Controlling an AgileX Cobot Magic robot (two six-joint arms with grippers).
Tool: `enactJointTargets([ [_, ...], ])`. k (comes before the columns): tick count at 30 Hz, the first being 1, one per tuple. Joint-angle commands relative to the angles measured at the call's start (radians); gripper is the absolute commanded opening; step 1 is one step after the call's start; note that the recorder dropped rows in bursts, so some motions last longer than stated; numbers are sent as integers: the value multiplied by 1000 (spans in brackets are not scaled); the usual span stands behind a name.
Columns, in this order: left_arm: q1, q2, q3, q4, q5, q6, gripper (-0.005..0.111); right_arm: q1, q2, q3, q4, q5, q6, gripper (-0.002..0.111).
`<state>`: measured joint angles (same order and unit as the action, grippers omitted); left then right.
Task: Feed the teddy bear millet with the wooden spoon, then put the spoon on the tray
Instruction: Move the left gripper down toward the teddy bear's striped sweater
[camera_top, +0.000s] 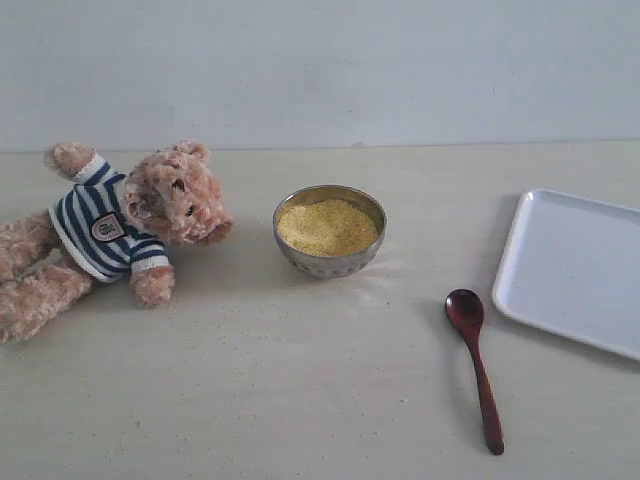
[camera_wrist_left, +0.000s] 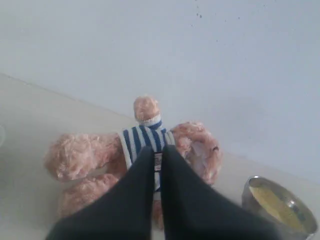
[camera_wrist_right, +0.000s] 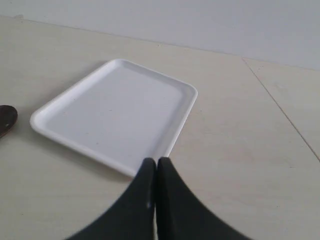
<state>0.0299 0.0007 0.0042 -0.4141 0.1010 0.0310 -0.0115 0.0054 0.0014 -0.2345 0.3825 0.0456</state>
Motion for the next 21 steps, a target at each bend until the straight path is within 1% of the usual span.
enactJointTargets([
  [1,0,-1,-4,-41,-95,-17,5,3,-5,-1,-5,-3,2,0],
  [3,0,-1,-4,-41,-233,-19,5,3,-5,-1,-5,-3,2,0],
  [4,0,-1,-4,-41,-337,-31,5,3,-5,-1,-5,-3,2,0],
  [6,0,-1,-4,-43,-597,-72,5,3,-5,-1,-5,-3,2,0],
  [7,0,-1,-4,-52,-714,-64,5,3,-5,-1,-5,-3,2,0],
  [8,0,11,-20,-75,-776,-23,5,3,-5,-1,-5,-3,2,0],
  [9,0,58,-63,-122,-797,46,5,3,-5,-1,-5,-3,2,0],
  [10,0,128,-120,-177,-777,130,5,3,-5,-1,-5,-3,2,0],
  [12,0,339,-239,-208,-702,246,5,3,-5,-1,-5,-3,2,0],
  [13,0,461,-320,-180,-623,275,5,3,-5,-1,-5,-3,2,0],
  [14,0,560,-416,-120,-507,294,5,3,-5,-1,-5,-3,2,0],
  [16,0,801,-635,30,-214,295,5,3,-5,-1,-5,-3,2,0],
  [17,-2,892,-723,72,-93,290,5,3,-5,-1,-5,-3,2,0],
  [19,-2,1095,-934,119,200,302,5,3,-5,-1,-5,-3,2,0],
  [21,-2,1246,-1102,123,431,403,5,3,-5,-1,-5,-3,2,0],
])
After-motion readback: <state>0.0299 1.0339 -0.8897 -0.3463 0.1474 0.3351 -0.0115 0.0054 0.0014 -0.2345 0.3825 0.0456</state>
